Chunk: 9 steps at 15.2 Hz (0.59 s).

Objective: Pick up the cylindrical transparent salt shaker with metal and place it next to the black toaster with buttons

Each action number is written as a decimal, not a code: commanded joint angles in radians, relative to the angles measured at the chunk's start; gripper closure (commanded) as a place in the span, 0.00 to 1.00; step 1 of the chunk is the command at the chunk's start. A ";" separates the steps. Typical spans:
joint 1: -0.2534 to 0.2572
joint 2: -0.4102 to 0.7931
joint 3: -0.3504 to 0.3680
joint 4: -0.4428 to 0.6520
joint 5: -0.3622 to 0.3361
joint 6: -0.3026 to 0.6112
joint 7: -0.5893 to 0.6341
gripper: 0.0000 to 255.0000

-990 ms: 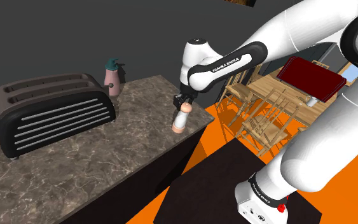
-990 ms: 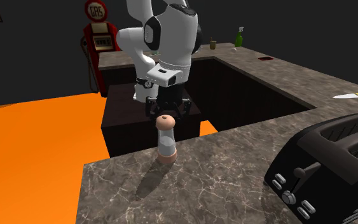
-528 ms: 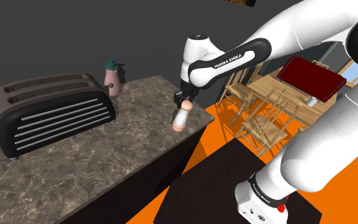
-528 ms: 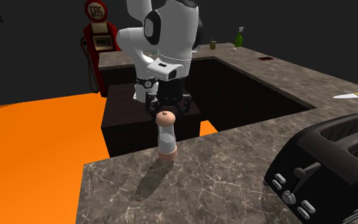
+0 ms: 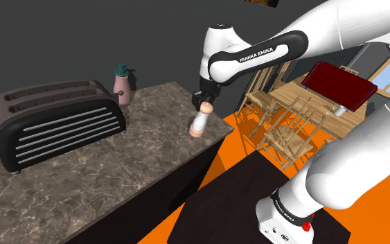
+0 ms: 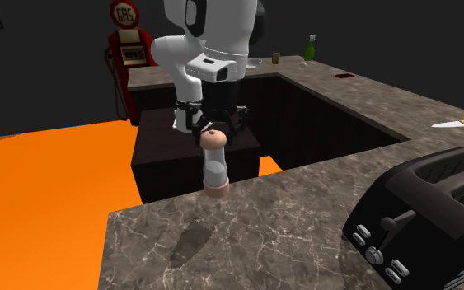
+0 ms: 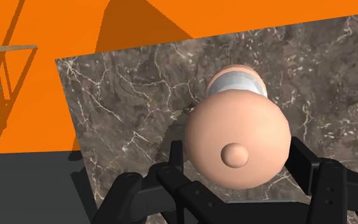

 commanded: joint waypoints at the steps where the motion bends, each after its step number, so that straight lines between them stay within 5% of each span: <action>1: 0.001 -0.016 0.001 0.012 0.006 -0.028 -0.006 1.00; 9: 0.004 -0.070 0.001 0.067 0.024 -0.135 -0.031 1.00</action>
